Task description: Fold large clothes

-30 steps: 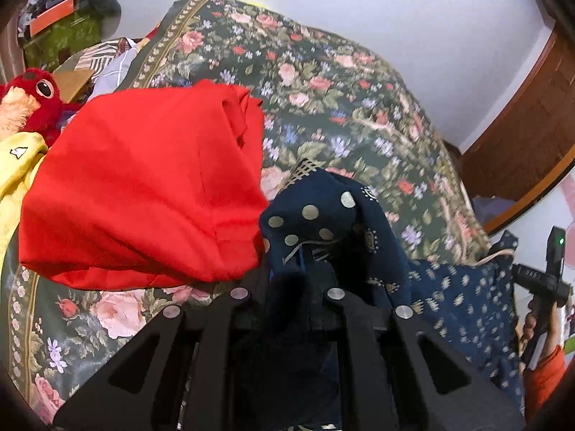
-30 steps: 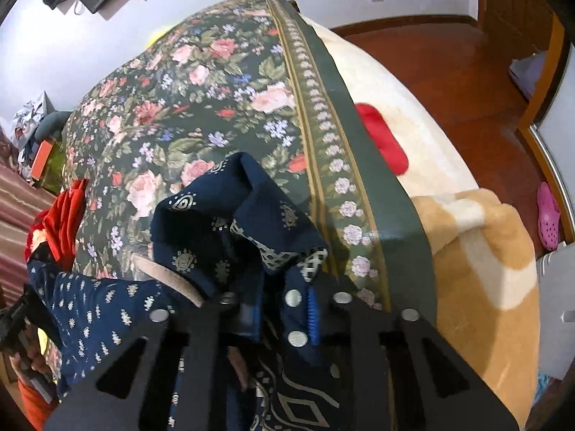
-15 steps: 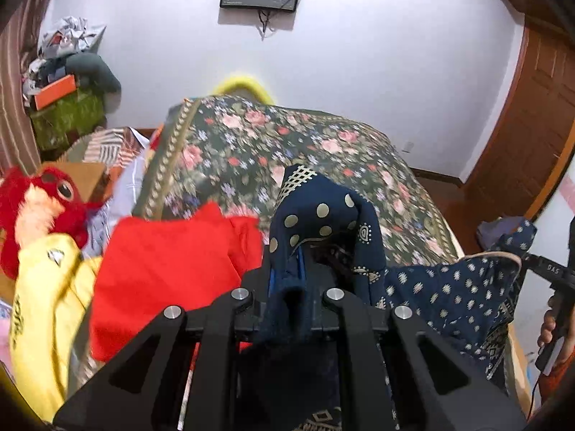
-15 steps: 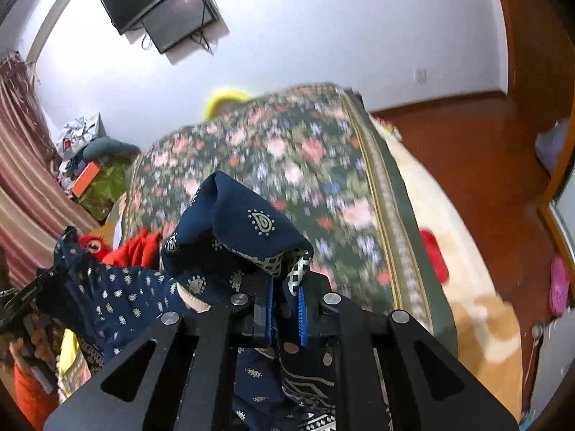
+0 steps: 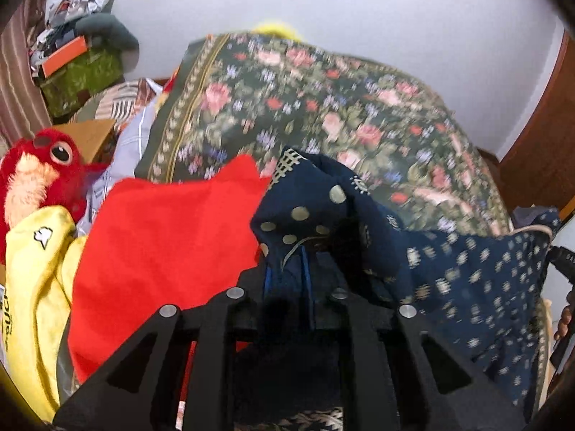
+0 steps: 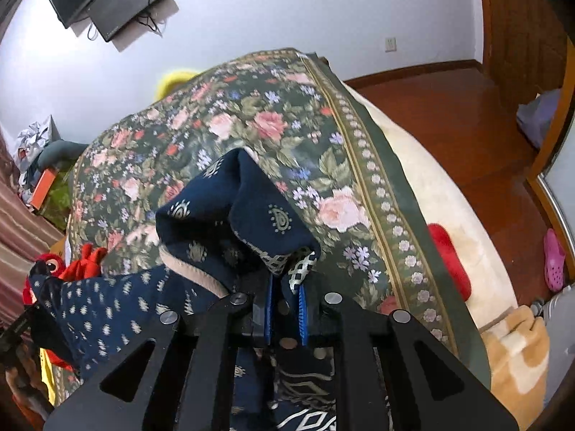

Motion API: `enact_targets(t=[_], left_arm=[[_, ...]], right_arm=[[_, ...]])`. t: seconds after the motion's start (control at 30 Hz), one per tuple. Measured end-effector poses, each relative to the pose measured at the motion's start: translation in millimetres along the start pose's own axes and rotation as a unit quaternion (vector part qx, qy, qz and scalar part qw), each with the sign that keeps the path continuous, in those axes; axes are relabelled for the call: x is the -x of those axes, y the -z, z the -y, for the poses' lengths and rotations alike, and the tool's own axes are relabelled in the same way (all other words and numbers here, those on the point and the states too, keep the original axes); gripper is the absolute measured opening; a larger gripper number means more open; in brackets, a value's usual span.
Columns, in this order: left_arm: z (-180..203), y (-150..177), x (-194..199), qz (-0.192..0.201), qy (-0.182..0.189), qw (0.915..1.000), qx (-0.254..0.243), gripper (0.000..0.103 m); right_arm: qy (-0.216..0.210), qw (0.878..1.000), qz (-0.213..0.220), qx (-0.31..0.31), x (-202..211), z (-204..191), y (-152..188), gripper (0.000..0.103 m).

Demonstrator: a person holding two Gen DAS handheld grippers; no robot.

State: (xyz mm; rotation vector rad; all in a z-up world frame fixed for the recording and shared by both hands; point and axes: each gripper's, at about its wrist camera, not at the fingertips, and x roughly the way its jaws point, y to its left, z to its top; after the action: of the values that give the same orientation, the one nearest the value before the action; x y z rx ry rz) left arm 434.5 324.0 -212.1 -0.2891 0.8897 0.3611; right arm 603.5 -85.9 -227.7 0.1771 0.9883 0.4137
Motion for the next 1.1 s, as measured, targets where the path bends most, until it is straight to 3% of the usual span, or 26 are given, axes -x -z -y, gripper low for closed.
enact_targets(t=[0.1,0.17,0.23,0.33,0.53,0.63,0.8,0.87,0.93,1.1], left_arm=[[-4.4,6.0,-6.5,-0.012,-0.007,0.9999,-0.006,0.022],[-5.6,10.1,-3.9,-0.013,-0.018,0.9997,-0.011,0.033],[-5.5,13.0,3.0,-0.008,-0.032,0.9993,-0.016,0.051],[-4.4,17.9,19.7,-0.003,-0.04,0.9986,-0.034,0.061],[-6.7,31.4,64.2,0.002,-0.02,0.9989,-0.043,0.066],[-8.7,43.1,90.5,0.011,-0.006,0.999,-0.043,0.069],[-8.0,67.7,127.6,0.011,0.011,0.998,-0.061,0.071],[-7.8,81.5,144.0,0.011,0.023,0.9973,-0.069,0.072],[-8.3,92.9,157.1,0.009,0.04,0.9965,-0.072,0.072],[-15.2,126.6,184.7,0.001,0.067,0.9956,-0.065,0.073]], right_arm=[[0.007,1.0,-0.008,0.007,1.1,-0.2,0.0,0.014],[0.016,1.0,-0.014,0.016,3.3,-2.1,-0.3,0.018],[0.026,0.999,-0.022,0.019,9.8,-2.3,1.8,0.02],[0.021,0.999,-0.041,0.003,17.7,4.2,5.6,0.026],[0.028,0.999,-0.026,-0.015,71.2,12.6,24.6,0.029],[0.032,0.999,-0.014,-0.013,98.6,13.3,32.7,0.04],[0.043,0.999,0.01,0.02,150.9,3.7,51.2,0.048],[0.05,0.998,0.017,0.038,167.3,-2.1,59.3,0.066],[0.051,0.997,0.024,0.06,184.3,-9.4,70.1,0.072],[0.034,0.996,0.019,0.084,210.2,-18.5,102.7,0.076]])
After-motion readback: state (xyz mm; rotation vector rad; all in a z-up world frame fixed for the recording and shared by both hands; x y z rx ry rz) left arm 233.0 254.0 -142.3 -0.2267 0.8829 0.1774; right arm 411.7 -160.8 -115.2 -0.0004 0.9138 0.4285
